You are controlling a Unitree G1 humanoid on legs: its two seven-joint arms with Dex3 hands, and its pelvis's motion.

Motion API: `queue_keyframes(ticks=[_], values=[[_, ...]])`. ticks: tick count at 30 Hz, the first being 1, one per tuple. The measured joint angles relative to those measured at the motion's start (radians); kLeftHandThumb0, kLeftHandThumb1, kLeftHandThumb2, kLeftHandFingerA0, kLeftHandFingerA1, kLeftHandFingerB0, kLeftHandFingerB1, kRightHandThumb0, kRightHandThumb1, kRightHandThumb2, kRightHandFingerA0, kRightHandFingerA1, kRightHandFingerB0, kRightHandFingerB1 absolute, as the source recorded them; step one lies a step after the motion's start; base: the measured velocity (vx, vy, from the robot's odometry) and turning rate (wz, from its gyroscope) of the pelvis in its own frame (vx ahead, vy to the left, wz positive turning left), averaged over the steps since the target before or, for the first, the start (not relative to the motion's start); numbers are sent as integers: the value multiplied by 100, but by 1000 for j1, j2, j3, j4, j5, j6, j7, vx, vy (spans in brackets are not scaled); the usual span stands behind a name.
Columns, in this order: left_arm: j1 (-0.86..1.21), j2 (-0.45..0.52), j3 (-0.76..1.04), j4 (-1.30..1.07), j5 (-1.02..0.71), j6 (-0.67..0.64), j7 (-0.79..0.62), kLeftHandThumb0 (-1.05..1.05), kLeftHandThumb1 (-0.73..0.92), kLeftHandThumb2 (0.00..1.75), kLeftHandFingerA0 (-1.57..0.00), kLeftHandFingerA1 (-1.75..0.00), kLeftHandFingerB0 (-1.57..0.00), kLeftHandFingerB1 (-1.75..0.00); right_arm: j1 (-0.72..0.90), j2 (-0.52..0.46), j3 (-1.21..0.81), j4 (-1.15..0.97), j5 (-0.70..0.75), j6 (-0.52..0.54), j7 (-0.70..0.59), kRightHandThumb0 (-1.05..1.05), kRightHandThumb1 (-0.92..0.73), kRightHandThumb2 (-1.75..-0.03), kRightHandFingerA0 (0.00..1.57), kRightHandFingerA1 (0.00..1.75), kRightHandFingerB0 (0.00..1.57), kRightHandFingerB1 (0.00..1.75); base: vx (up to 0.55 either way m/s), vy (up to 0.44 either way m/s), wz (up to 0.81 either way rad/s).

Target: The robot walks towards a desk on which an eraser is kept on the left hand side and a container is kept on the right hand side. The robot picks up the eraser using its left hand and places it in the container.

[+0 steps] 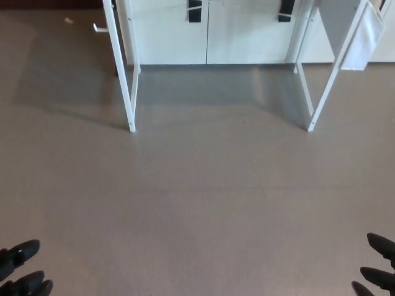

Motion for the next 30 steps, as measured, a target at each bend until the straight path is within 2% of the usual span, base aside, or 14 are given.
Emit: queue_keyframes(ticks=[6, 7, 10, 11, 19, 30], values=[[7, -2, 1, 0, 0, 0, 1, -21, 58, 58, -43, -40, -42, -34, 0, -2, 1, 4, 0, -2, 0, -33, -64, -59, 44, 44, 23, 35, 302, -186, 5], [4, -5, 0, -2, 0, 0, 1, -10, 43, 98, -30, -61, -30, -60, -1, 0, 4, 0, 0, -1, 1, -33, -64, -59, 45, 45, 23, 35, 367, -209, 81], [-4, -8, -3, -7, 0, 0, 1, -10, 44, 98, -29, -61, -29, -60, -1, -8, -3, -1, 1, -2, -3, -33, -63, -58, 45, 46, 24, 36, 342, -196, 22], [0, -9, -3, -9, 0, 0, 1, -22, 58, 58, -43, -40, -42, -34, -1, -9, -2, 1, 0, -3, -3, -34, -63, -58, 45, 46, 24, 36, 151, -119, -1], [18, -9, -2, -13, 0, 0, 1, -20, 58, 58, -44, -42, -43, -35, 11, -7, -2, 21, 1, -9, -4, -33, -63, -59, 45, 46, 24, 36, 246, -20, -9], [14, -2, 1, -13, 0, 0, 4, -23, 59, 58, -42, -43, -42, -34, 14, 4, 11, 9, -1, -14, -5, -33, -63, -58, 46, 48, 25, 36, 357, 94, -3]])
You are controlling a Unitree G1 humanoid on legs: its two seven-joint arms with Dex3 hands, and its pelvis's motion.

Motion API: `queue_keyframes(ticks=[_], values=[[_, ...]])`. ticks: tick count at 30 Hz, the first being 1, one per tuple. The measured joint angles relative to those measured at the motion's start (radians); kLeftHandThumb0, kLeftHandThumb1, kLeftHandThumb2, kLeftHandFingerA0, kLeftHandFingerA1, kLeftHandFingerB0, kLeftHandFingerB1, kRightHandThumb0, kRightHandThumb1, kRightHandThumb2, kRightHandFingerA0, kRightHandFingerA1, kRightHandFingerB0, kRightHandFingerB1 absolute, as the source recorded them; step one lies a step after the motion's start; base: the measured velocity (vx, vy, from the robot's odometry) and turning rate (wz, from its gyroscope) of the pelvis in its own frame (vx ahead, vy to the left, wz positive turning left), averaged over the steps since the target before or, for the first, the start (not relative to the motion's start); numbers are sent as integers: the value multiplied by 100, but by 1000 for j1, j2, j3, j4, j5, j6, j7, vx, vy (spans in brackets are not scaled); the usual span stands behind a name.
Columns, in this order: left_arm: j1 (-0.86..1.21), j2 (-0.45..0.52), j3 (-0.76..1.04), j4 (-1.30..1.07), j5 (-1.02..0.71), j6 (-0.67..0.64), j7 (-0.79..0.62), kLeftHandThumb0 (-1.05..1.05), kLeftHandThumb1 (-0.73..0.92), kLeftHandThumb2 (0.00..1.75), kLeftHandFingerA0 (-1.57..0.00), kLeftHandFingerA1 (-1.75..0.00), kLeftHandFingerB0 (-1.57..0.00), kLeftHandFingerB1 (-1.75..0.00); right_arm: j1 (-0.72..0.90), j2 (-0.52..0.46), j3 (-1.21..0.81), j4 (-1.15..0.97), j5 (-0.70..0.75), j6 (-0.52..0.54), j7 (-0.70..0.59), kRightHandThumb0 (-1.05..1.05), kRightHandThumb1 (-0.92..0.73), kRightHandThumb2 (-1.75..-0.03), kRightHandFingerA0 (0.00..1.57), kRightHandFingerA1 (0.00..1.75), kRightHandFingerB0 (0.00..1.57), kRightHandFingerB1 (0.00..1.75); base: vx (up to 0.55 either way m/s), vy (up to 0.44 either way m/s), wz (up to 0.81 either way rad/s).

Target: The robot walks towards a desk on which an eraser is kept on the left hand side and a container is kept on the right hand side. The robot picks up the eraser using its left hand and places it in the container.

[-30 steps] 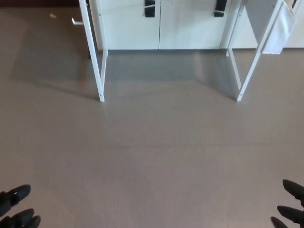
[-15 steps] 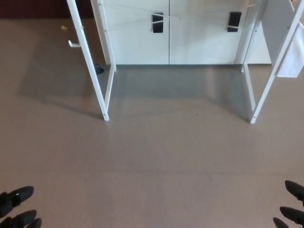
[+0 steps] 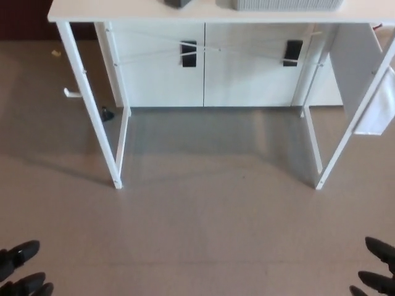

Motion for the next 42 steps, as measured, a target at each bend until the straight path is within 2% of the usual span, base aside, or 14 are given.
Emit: queue_keyframes(ticks=[13, 29, 42], values=[[8, -2, -5, 1, 4, -7, 1, -23, 59, 58, -43, -42, -42, -35, -17, -8, 2, 25, -3, -15, -13, -32, -63, -58, 46, 50, 24, 36, 189, -249, 5], [33, 12, -6, 2, 6, -8, 4, -22, 60, 59, -46, -43, -46, -36, 44, 14, 6, 29, 3, -32, -11, -32, -63, -58, 45, 48, 24, 36, 118, 90, 2], [43, 19, -18, 8, 7, -7, 3, -23, 61, 59, -46, -43, -44, -35, 60, 12, 4, 66, 1, -59, -16, -34, -64, -59, 44, 49, 24, 36, 120, -138, 6]])
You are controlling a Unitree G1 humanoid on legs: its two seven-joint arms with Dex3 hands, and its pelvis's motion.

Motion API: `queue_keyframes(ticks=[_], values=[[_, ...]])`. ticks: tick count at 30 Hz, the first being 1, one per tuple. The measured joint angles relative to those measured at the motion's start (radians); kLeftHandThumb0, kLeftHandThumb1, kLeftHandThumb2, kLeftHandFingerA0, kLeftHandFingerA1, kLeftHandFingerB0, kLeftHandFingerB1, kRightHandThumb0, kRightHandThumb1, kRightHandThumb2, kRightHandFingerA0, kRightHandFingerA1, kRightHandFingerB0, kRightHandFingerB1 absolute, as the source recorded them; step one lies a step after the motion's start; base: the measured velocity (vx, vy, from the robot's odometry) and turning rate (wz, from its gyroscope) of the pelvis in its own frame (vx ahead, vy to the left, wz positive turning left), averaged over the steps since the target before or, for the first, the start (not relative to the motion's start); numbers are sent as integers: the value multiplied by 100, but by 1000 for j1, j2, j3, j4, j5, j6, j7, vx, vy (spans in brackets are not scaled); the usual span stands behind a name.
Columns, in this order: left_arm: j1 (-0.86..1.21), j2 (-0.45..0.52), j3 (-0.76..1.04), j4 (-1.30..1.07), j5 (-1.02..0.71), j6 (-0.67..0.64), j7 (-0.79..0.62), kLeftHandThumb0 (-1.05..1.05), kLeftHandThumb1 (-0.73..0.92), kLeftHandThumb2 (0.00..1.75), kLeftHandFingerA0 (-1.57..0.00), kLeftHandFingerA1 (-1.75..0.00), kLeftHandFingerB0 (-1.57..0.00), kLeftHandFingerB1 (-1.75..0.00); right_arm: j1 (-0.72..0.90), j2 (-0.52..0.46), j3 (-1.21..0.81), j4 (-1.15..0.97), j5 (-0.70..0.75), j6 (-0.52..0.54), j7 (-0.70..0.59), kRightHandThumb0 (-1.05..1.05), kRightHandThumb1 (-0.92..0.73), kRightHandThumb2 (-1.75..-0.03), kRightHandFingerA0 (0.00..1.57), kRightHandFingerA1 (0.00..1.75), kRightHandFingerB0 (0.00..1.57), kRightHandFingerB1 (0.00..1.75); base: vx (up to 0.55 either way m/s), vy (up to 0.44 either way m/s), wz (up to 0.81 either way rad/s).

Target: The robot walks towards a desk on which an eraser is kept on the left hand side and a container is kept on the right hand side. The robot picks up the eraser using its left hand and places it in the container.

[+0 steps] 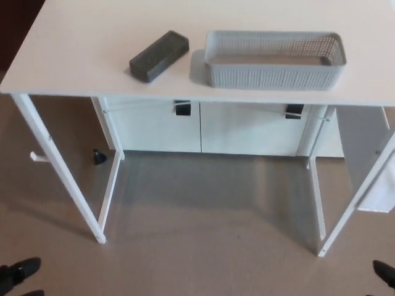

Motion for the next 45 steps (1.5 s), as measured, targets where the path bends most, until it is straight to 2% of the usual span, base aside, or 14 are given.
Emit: queue_keyframes(ticks=[17, 28, 32, 36, 37, 39, 40, 41, 43, 44, 45], values=[[-13, 19, 4, 11, -1, -1, -3, -23, 60, 59, -45, -44, -46, -36, 2, 9, 9, 3, -2, -15, -2, -36, -64, -59, 44, 47, 24, 36, 271, 93, -7], [-5, 15, 1, -10, -1, 0, -2, -25, 61, 59, -46, -44, -44, -35, -13, 6, 7, 9, -3, -22, -6, -35, -63, -58, 47, 48, 24, 37, 303, -138, 12], [37, 14, -18, -57, -2, 1, -13, -25, 61, 59, -41, -42, -43, -35, -6, 4, 10, 15, -5, -25, -8, -31, -63, -58, 46, 49, 24, 37, 220, -86, -5], [101, 6, -56, -109, -3, 2, -35, -22, 62, 59, -44, -41, -43, -36, 21, 5, 13, 29, -3, -26, -8, -34, -63, -58, 45, 48, 24, 37, 119, 60, -17], [116, 3, -65, -120, -3, 2, -41, -9, 46, 100, -30, -61, -31, -60, 28, 5, 15, 36, -4, -26, -8, -34, -63, -58, 45, 49, 24, 38, 28, 160, -22], [133, -1, -73, -132, -8, 12, -51, -9, 48, 101, -30, -61, -31, -60, 37, 7, 21, 41, -6, -25, -8, -35, -62, -58, 45, 50, 25, 39, 46, 237, -3], [143, -6, -78, -146, -14, 26, -58, -9, 48, 101, -30, -61, -31, -60, 42, 6, 24, 42, -5, -27, -8, -35, -62, -58, 45, 50, 25, 39, 51, 205, -26], [147, -3, -77, -155, -18, 36, -62, -18, 66, 59, -41, -43, -40, -38, 46, 8, 28, 44, -6, -28, -7, -34, -62, -58, 45, 51, 24, 39, 44, 191, 11], [155, -1, -78, -175, -28, 57, -71, -18, 66, 59, -41, -43, -40, -38, 52, 9, 35, 47, -5, -28, -4, -33, -62, -58, 43, 50, 24, 38, -90, 140, 14], [163, -2, -80, -182, -32, 71, -75, -24, 63, 66, -38, -46, -39, -42, 57, 9, 37, 45, -4, -26, -2, -34, -62, -58, 41, 49, 23, 37, -22, 54, -13], [171, -1, -82, -194, -37, 88, -81, -19, 66, 59, -41, -44, -39, -39, 61, 13, 41, 34, -1, -21, 4, -33, -62, -58, 39, 50, 22, 37, -169, 75, 6]])
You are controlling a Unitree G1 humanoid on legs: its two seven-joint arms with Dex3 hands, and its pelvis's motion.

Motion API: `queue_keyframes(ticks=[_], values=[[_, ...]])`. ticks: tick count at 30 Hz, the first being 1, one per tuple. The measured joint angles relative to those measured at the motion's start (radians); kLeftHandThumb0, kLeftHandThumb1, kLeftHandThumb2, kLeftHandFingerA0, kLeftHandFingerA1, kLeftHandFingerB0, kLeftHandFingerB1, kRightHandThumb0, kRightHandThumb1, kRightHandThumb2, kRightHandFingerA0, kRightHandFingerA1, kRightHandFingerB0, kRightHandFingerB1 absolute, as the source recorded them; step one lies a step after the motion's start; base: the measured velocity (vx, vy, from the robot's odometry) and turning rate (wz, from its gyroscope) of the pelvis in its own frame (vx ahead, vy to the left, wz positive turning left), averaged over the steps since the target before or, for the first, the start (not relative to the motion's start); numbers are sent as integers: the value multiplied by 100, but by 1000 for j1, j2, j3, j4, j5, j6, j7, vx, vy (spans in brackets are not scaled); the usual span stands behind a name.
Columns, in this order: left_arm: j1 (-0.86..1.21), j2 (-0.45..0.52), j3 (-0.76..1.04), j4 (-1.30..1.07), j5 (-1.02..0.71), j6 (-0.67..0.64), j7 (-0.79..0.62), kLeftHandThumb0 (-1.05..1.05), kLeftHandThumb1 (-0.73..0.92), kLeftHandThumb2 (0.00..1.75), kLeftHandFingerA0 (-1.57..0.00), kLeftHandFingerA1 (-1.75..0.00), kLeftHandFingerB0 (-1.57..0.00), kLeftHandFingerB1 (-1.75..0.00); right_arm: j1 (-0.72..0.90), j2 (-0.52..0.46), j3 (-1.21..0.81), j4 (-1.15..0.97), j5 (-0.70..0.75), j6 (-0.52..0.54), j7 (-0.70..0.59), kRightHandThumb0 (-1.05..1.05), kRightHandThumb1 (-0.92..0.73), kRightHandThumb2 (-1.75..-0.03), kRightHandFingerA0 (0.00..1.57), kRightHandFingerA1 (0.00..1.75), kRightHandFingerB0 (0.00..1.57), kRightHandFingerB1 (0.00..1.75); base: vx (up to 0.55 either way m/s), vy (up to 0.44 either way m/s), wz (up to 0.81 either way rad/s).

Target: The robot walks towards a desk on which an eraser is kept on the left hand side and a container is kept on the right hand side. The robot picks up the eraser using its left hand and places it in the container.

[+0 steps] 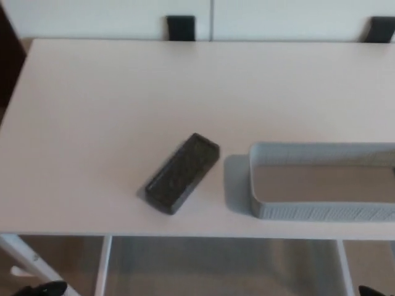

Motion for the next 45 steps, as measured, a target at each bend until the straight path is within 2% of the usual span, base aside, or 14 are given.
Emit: queue_keyframes(ticks=[1, 2, 3, 4, 8, 9, 10, 16, 35, 45], values=[[6, 2, -2, -13, -5, 11, -6, -20, 67, 60, -42, -44, -39, -39, 4, -1, -1, -14, 5, 2, 6, -29, -44, -92, 32, 61, 10, 50, -190, 95, 122], [9, 5, -4, -28, -10, 19, -12, -20, 67, 60, -42, -44, -39, -39, 7, -1, -1, -26, 13, 8, 13, -29, -44, -92, 32, 61, 10, 50, -209, 86, -34], [16, 6, -7, -35, -13, 30, -16, -20, 68, 60, -41, -44, -39, -38, 11, 1, 0, -37, 21, 14, 21, -35, -63, -58, 38, 48, 21, 37, -186, 93, 0], [27, 6, -13, -45, -18, 45, -23, -20, 69, 60, -40, -44, -38, -38, 21, 3, 2, -50, 31, 22, 32, -29, -43, -92, 33, 61, 12, 51, -165, 94, -1], [46, 14, -23, -68, -25, 80, -43, -21, 68, 60, -39, -44, -37, -38, 56, 9, 11, -83, 53, 35, 60, -29, -43, -92, 33, 62, 12, 52, -131, 196, -7], [47, 17, -23, -69, -26, 84, -45, -20, 68, 60, -39, -43, -37, -38, 59, 11, 12, -84, 57, 35, 65, -29, -43, -92, 33, 61, 12, 52, -114, 306, -10], [46, 16, -28, -61, -25, 95, -47, -21, 68, 60, -42, -43, -39, -38, 65, 17, 13, -85, 63, 40, 71, -34, -63, -58, 39, 50, 22, 38, -103, 615, -43], [49, 39, -26, -74, -22, 109, -44, -22, 68, 60, -42, -43, -39, -37, 88, 32, 15, -95, 79, 48, 94, -36, -63, -58, 40, 48, 23, 37, -50, 243, -3], [39, 31, -28, -80, -15, 123, -33, -24, 63, 59, -41, -43, -40, -36, 52, 26, 1, -116, 83, 74, 108, -37, -63, -58, 40, 48, 22, 36, -22, -76, -1], [10, 16, -21, -70, -7, 120, -16, -23, 63, 59, -43, -41, -41, -36, 16, 30, 4, -105, 82, 83, 109, -39, -64, -59, 40, 50, 21, 38, 3, 238, -4]])
